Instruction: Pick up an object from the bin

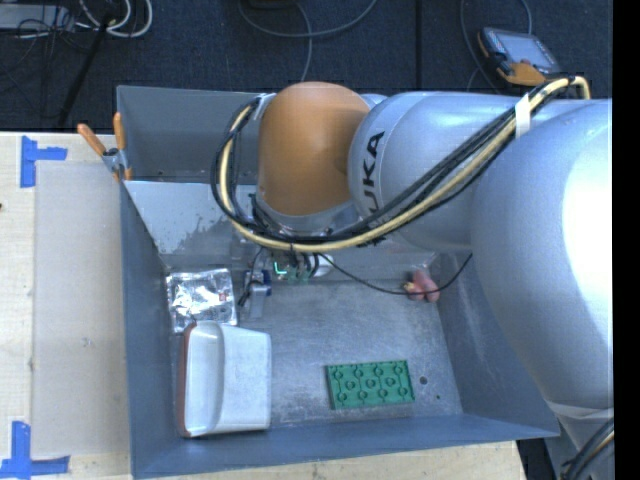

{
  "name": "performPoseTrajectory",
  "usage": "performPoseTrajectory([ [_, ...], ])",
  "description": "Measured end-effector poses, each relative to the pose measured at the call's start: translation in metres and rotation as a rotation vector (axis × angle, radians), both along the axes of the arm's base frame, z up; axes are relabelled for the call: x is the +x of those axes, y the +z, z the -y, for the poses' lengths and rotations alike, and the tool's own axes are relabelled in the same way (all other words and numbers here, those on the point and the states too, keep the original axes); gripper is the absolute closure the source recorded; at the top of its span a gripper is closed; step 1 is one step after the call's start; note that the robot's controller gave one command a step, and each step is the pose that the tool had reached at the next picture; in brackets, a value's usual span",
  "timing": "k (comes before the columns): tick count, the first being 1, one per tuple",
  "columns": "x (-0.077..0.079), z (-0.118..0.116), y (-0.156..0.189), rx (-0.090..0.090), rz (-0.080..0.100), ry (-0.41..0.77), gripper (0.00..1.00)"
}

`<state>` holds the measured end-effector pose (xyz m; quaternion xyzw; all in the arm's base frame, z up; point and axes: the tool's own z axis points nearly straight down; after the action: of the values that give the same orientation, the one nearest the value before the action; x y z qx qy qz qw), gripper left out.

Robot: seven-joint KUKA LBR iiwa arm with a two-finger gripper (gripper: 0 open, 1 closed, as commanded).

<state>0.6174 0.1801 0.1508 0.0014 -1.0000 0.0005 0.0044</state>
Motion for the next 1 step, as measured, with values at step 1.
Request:
performPoseTrajectory([
  [1,-0.0204,-0.0081,-0.08,0.002,0.005,0.501,0.0],
])
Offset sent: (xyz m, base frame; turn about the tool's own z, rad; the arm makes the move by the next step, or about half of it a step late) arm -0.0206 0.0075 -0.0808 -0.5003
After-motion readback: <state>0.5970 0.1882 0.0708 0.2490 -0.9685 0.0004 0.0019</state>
